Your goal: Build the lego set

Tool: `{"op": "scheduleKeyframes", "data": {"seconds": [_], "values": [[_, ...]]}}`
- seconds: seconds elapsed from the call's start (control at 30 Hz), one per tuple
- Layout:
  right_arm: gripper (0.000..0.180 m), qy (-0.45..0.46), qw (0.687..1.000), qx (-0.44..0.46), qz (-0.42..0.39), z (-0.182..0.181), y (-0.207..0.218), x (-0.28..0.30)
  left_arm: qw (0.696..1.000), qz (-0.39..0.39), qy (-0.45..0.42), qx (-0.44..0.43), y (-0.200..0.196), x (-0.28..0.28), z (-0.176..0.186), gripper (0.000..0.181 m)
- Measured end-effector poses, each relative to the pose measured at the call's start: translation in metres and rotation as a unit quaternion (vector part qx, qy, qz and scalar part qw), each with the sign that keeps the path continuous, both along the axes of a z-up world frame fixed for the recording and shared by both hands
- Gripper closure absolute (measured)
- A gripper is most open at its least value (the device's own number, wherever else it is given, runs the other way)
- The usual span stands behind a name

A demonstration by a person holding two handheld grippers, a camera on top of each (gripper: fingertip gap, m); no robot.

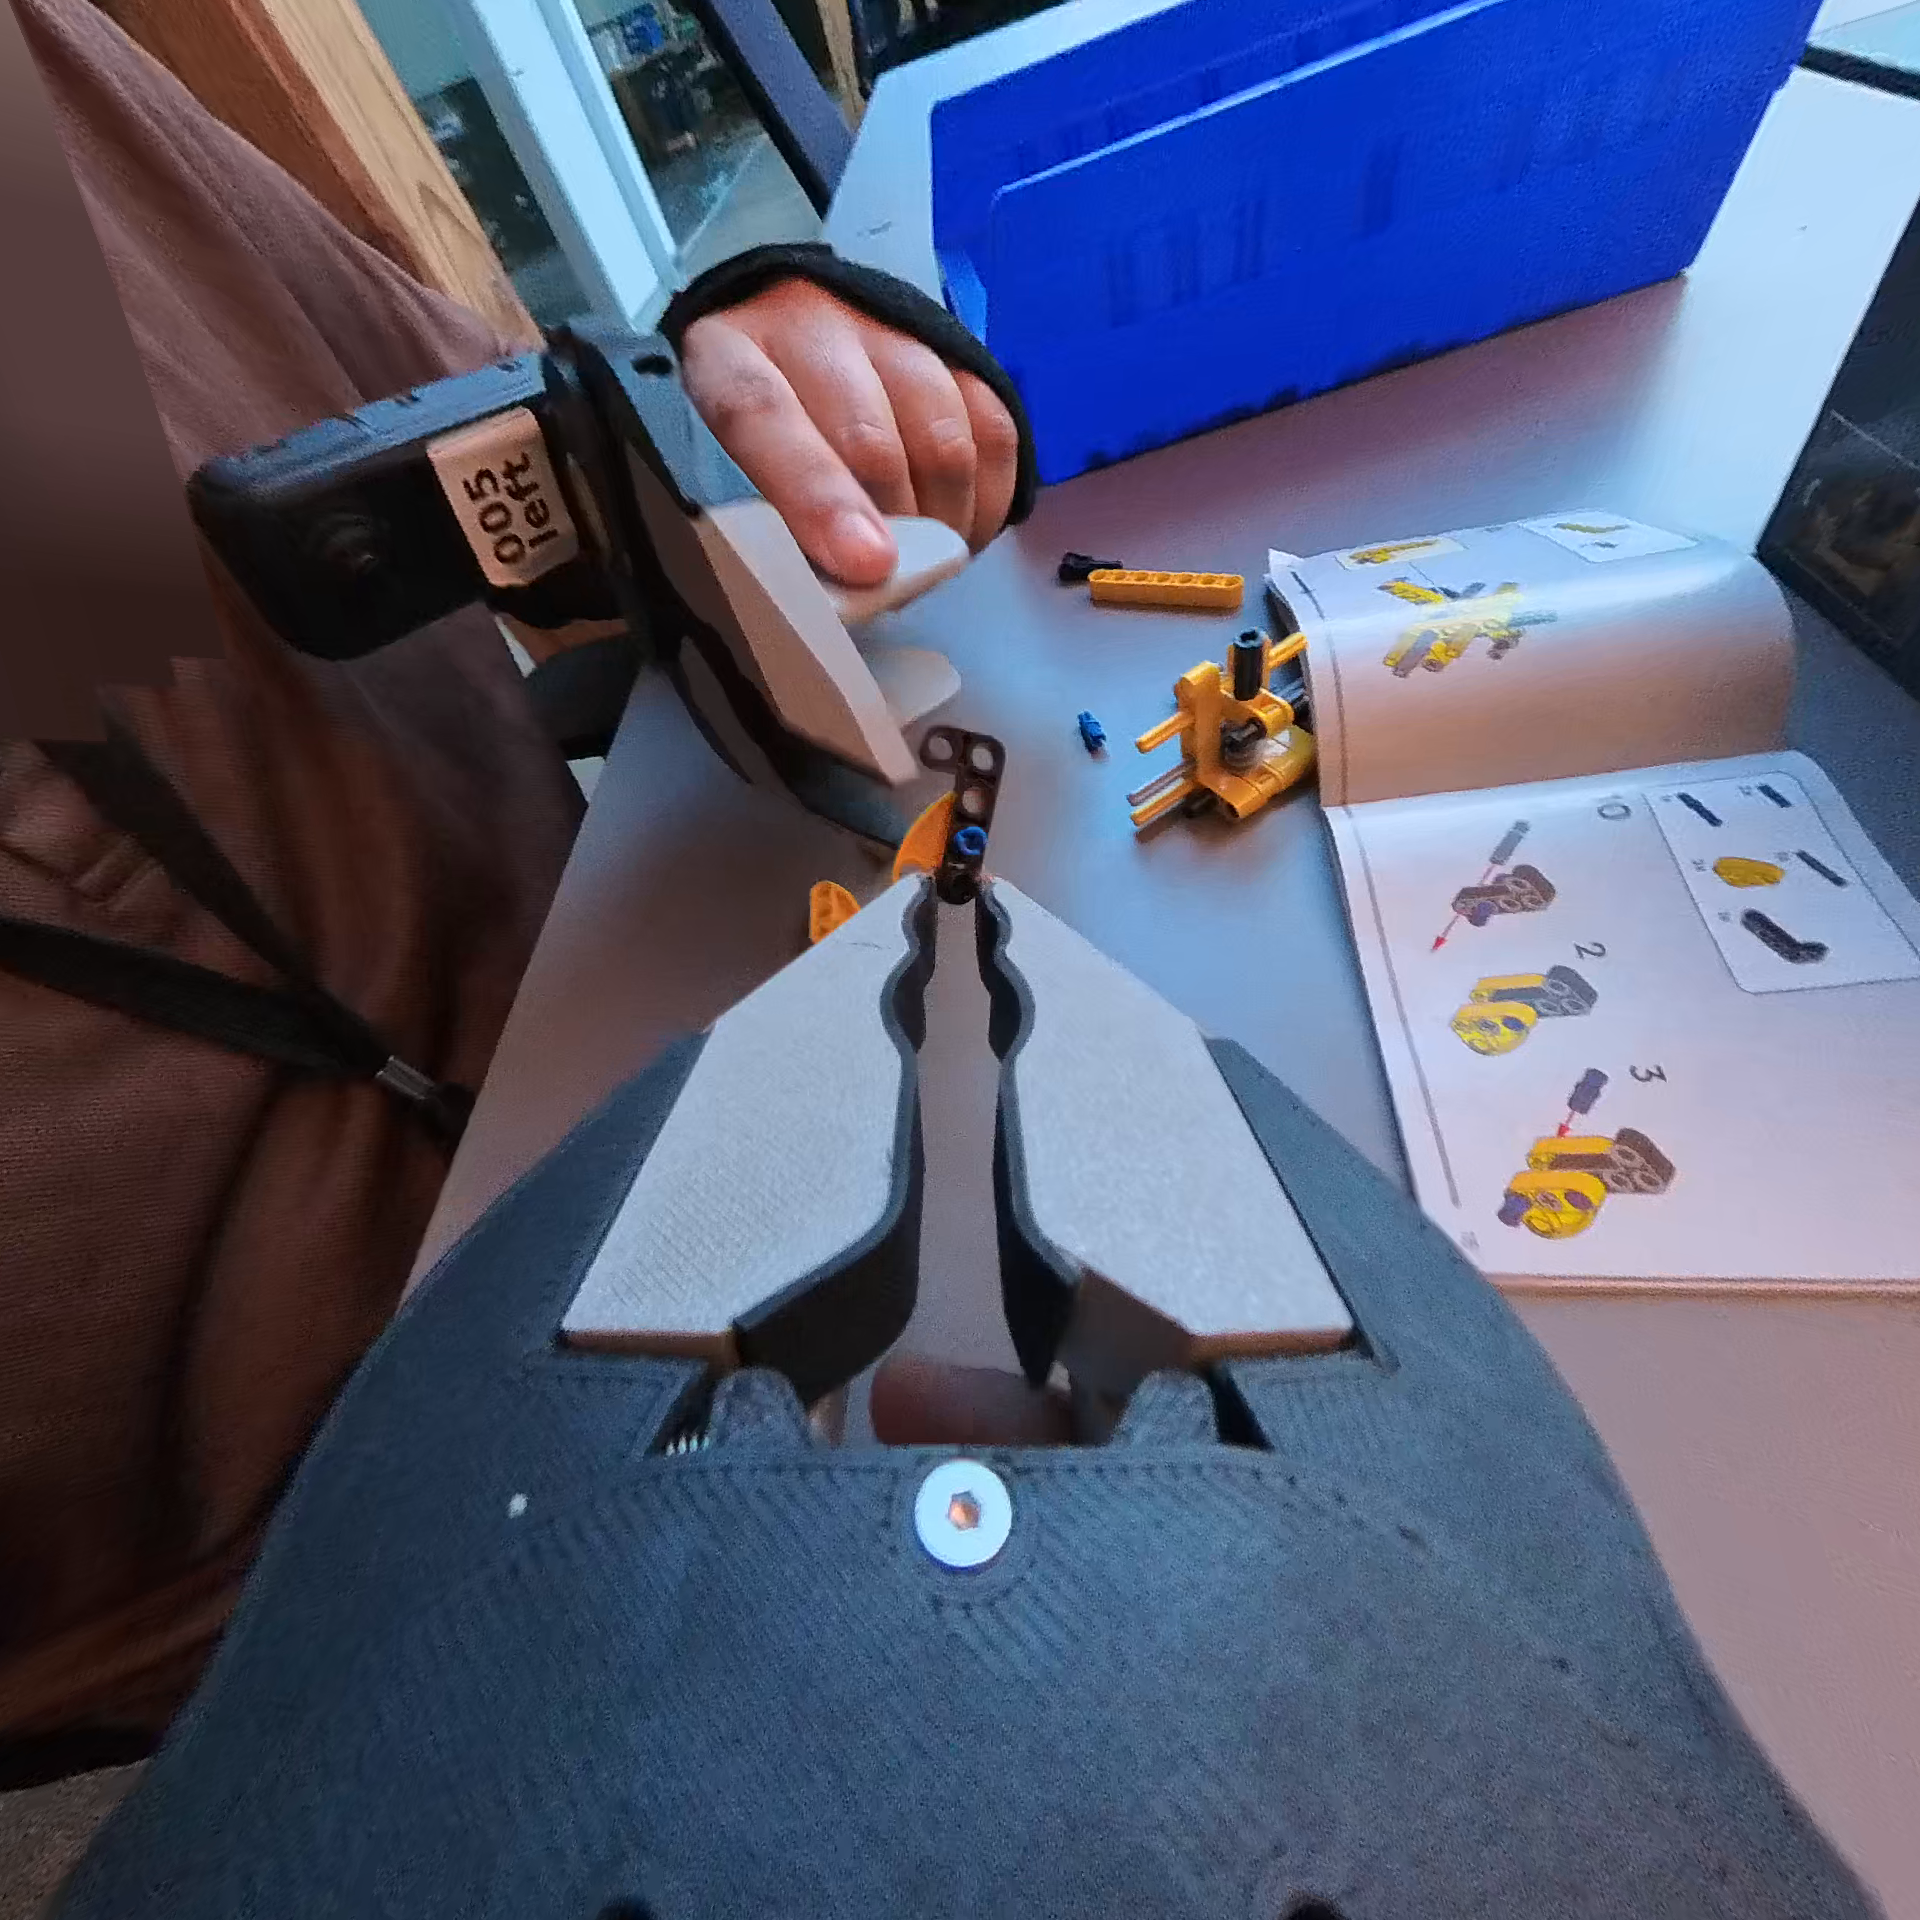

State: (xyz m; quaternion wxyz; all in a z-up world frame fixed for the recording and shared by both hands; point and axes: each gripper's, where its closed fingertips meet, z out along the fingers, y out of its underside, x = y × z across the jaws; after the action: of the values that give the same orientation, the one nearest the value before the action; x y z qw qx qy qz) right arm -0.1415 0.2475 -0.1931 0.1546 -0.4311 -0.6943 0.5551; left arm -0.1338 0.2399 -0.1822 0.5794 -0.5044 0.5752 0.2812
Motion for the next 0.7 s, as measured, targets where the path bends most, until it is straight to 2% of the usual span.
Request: {"op": "scheduleKeyframes", "data": {"seconds": [0.03, 0.13, 0.23, 0.37, 0.47, 0.6, 0.7], "values": [[0.175, -0.01, 1.0, 0.001, -0.007, -0.003, 0.003, -0.001, 1.0, -0.002, -0.017, 0.003, -0.001, 0.0, 0.005, 0.168], [0.176, -0.039, 0.999, -0.019, -0.017, -0.008, 0.01, 0.0, 0.997, 0.002, -0.075, -0.013, -0.001, -0.007, 0.017, 0.169], [0.176, -0.037, 0.998, -0.034, -0.027, -0.005, 0.015, -0.003, 0.994, 0.025, -0.092, -0.048, 0.005, -0.017, 0.009, 0.164], [0.176, 0.005, 0.999, 0.01, -0.033, -0.001, 0.014, -0.005, 0.978, 0.049, -0.166, -0.113, 0.011, -0.02, 0.004, 0.156], [0.176, 0.049, 0.996, 0.068, -0.034, 0.002, 0.009, -0.007, 0.953, 0.065, -0.232, -0.182, 0.012, -0.024, 0.002, 0.154], [0.175, 0.078, 0.988, 0.126, -0.031, 0.002, 0.005, -0.007, 0.903, 0.054, -0.315, -0.286, 0.006, -0.022, -0.004, 0.146], [0.176, 0.105, 0.985, 0.135, -0.018, 0.007, -0.003, -0.005, 0.872, 0.027, -0.354, -0.337, 0.0, -0.014, -0.006, 0.152]]}}
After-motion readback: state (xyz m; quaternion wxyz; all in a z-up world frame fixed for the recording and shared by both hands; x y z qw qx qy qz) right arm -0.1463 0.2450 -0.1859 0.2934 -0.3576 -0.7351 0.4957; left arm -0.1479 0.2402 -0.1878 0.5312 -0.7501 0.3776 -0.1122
